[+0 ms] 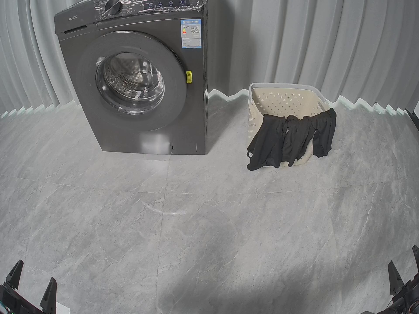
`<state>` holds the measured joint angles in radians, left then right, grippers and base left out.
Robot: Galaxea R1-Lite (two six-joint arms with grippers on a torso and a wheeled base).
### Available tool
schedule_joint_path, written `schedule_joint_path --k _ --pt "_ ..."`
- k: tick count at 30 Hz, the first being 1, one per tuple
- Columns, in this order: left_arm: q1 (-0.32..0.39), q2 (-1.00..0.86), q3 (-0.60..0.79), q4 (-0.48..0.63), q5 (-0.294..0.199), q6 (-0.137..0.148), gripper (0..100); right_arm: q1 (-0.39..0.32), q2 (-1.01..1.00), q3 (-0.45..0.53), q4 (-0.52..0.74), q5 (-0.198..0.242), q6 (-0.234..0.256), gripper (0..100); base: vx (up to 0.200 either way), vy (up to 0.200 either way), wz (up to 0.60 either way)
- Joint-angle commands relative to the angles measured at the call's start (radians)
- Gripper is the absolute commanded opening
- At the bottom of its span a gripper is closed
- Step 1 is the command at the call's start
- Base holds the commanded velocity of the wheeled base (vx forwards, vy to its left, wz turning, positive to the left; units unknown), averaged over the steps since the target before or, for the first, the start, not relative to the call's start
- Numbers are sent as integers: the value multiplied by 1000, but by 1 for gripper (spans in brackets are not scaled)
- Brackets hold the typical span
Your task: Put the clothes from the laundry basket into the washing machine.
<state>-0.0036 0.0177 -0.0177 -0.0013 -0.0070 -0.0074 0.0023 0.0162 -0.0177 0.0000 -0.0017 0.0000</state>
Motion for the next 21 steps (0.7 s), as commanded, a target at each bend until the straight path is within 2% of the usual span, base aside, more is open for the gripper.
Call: schedule_joint_path --k 1,10,21 --pt "1 -16 16 0 -2 -2 100 1 -16 18 0 0 0 100 0 0 0" --pt "1 -16 16 0 1 -12 100 1 -16 18 0 0 0 100 0 0 0" --pt "1 -16 16 0 -4 -14 100 1 -16 18 0 0 0 100 200 0 0"
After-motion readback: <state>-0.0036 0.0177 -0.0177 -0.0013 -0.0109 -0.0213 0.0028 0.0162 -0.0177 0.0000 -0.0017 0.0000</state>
